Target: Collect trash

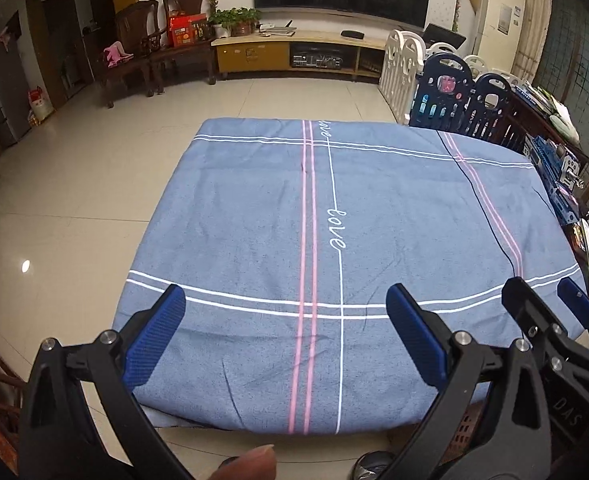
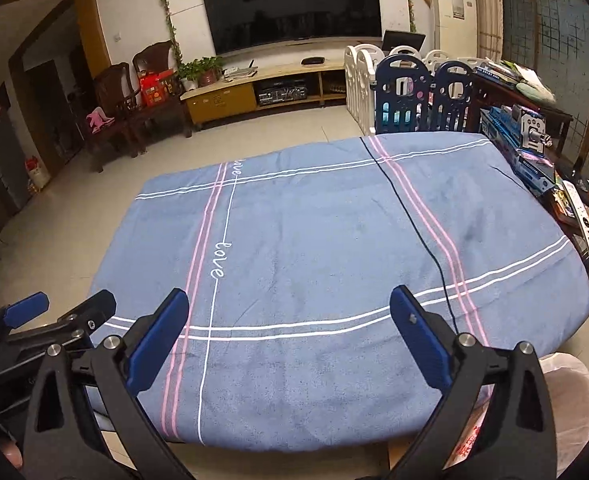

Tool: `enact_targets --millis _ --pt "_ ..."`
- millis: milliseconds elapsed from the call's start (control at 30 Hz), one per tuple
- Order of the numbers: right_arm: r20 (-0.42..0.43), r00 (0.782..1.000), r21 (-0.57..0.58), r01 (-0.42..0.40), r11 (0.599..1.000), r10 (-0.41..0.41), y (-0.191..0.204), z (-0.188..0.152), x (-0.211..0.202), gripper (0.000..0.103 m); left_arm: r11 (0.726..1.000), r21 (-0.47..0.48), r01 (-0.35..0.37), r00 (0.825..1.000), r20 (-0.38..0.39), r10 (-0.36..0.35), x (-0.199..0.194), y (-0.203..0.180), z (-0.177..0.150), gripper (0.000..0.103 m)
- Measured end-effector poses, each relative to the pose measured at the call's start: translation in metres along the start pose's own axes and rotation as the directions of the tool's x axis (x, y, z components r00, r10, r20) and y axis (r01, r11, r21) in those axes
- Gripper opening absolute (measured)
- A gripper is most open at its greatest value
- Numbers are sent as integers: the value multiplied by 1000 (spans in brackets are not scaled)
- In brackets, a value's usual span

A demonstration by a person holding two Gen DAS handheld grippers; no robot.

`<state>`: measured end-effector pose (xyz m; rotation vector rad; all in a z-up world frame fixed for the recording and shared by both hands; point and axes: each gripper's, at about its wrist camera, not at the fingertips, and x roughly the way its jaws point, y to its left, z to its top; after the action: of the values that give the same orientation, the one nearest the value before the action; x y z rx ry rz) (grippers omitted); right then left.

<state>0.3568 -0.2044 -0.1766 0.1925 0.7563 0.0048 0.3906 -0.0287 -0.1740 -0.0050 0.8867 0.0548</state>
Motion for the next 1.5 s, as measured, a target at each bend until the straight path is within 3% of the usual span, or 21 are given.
enact_targets --millis 1500 --pt "-3 1000 -1 9 1000 -9 0 -3 -1 98 1000 4 16 1000 12 -16 -8 1 -1 100"
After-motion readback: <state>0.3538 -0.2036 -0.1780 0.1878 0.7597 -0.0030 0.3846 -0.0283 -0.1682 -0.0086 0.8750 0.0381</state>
